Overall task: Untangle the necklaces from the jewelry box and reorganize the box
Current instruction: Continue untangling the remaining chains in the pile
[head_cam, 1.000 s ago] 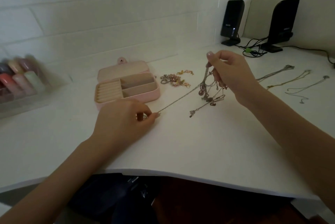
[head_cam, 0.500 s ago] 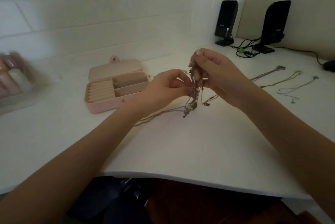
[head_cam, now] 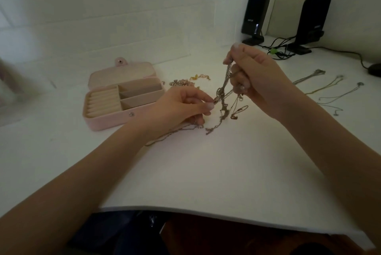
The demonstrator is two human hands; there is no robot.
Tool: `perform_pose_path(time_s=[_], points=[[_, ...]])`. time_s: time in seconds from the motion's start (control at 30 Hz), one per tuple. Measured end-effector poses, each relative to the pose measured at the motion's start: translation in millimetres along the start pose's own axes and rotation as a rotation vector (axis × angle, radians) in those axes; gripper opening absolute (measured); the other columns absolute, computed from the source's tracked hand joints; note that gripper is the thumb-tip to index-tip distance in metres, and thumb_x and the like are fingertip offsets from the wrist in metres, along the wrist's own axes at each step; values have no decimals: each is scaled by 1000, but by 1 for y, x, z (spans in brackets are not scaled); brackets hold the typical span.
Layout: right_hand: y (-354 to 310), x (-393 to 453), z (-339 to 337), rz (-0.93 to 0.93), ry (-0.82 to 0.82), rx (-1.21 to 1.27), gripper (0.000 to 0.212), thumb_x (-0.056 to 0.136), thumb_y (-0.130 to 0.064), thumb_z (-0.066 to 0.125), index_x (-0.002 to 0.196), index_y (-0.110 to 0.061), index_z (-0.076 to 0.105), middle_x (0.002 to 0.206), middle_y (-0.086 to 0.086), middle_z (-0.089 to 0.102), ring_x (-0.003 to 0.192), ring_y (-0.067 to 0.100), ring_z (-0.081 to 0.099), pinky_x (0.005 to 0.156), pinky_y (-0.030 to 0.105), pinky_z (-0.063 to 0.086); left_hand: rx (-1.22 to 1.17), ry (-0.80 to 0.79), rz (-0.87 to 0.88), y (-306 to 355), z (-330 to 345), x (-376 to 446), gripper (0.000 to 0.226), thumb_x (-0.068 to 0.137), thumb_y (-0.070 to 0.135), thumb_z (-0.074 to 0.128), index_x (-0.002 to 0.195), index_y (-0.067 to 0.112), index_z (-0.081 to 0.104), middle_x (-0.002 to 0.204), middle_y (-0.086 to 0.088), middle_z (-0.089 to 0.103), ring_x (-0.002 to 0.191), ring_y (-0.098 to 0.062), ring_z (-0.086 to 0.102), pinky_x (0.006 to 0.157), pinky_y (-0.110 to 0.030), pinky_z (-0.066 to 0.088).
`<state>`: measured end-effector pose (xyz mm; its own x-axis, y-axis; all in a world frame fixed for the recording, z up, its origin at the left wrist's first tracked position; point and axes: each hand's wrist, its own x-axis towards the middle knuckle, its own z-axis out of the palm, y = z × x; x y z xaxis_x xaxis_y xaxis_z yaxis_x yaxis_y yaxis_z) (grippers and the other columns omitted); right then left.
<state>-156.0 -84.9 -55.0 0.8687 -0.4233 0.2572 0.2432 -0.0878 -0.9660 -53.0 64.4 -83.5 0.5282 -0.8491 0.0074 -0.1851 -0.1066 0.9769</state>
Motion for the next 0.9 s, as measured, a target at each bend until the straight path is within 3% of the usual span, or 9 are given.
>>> perform_pose_path(time_s=[0.13, 0.27, 0.37, 0.43, 0.57, 0.8, 0.9], points=[[-2, -1, -3, 7, -6, -49, 29, 97, -34, 51, 78, -13, 59, 42, -6, 34, 42, 11, 26, 49, 25, 24, -37, 50, 16, -1, -4, 2, 6, 84, 9, 67, 79, 11, 63, 67, 1, 65, 53, -8, 55, 52, -19, 49], [2, 0, -7, 44, 18, -444, 29, 91, -36, 61, 76, -13, 68, 46, 0, 38, 43, 14, 29, 45, 22, 27, -125, 133, 31, 4, -6, 3, 13, 93, 9, 55, 80, 12, 58, 65, 2, 62, 51, -7, 48, 44, -15, 35], [8, 1, -7, 101, 42, -557, 30, 91, -37, 61, 80, -11, 70, 37, -14, 43, 47, 15, 28, 43, 18, 26, -149, 197, 45, 5, -7, 4, 14, 95, 9, 52, 81, 11, 55, 59, 3, 55, 43, -4, 38, 38, -13, 30], [10, 2, -7, 104, 63, -580, 30, 91, -39, 60, 79, -12, 70, 37, -13, 41, 46, 15, 26, 41, 17, 25, -116, 219, 36, 4, -7, 4, 16, 96, 11, 53, 79, 13, 53, 56, 4, 49, 41, -5, 34, 38, -15, 28], [14, 4, -8, 74, 96, -576, 29, 92, -40, 59, 74, -19, 68, 49, 3, 37, 40, 13, 28, 40, 15, 28, -74, 208, 17, 4, -5, 2, 18, 97, 15, 52, 79, 15, 49, 50, 7, 40, 40, -7, 28, 38, -16, 21], [23, 9, -12, 46, 175, -711, 27, 90, -39, 62, 75, -17, 68, 38, -7, 50, 30, 0, 42, 40, 7, 31, -95, 146, -13, 4, 0, 2, 17, 99, 16, 47, 83, 14, 50, 44, 12, 31, 36, -5, 21, 37, -12, 17], [29, 10, -14, 22, 201, -826, 26, 87, -42, 65, 77, -18, 68, 45, -7, 58, 36, -3, 48, 45, 14, 35, -178, 98, -61, 3, 2, 3, 20, 100, 18, 46, 84, 12, 56, 45, 11, 29, 36, -3, 19, 34, -12, 15]])
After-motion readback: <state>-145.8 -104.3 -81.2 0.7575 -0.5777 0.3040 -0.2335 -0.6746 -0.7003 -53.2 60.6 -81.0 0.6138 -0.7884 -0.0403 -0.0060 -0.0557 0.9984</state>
